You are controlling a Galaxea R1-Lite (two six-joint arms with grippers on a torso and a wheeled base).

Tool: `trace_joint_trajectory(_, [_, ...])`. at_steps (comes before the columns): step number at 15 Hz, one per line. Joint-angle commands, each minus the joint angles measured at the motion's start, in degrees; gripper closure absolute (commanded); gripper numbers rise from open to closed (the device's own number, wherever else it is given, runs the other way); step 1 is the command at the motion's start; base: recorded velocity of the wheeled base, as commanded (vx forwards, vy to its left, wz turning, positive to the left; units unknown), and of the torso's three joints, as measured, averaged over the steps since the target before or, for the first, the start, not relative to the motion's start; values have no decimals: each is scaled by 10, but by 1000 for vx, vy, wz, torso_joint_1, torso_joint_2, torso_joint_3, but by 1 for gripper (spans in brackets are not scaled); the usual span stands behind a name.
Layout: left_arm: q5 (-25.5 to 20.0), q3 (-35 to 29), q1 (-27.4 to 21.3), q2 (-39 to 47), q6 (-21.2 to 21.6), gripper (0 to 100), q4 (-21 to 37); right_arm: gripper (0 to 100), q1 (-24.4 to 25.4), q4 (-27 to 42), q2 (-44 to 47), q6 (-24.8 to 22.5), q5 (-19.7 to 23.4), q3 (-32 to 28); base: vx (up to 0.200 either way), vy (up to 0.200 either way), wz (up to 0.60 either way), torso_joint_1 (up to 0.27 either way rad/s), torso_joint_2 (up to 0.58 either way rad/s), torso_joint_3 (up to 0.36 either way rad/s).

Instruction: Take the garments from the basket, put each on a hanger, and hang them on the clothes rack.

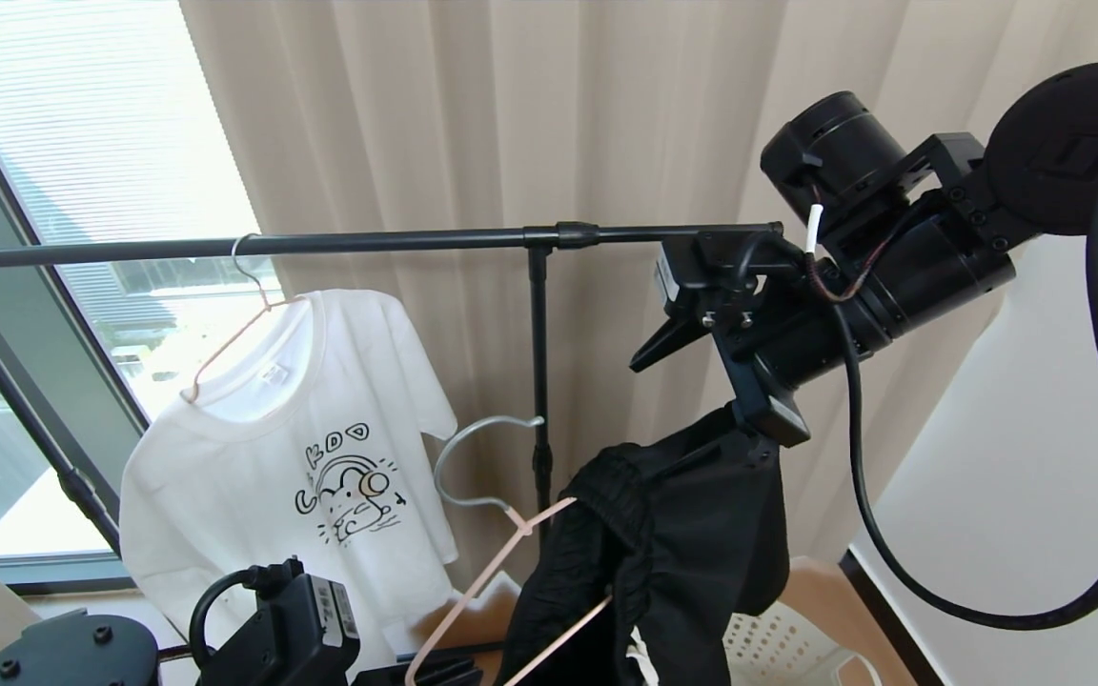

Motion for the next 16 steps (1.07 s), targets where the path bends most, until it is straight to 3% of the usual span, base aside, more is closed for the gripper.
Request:
trace_joint_trajectory(1, [0, 0, -1, 0, 0, 100, 0, 0, 6, 1, 10, 0, -2, -4, 0, 0, 0, 0, 0, 0])
trace_joint_trajectory(7, [0, 0, -1, 1, -1, 100, -2, 0, 22, 3, 18, 0, -3, 3, 0, 0, 0, 0, 0, 0])
trace_joint_trajectory(16, [0, 0, 1, 6, 0, 100, -2, 0, 47, 8, -17, -3, -4, 69, 0, 0, 0, 0, 0, 0])
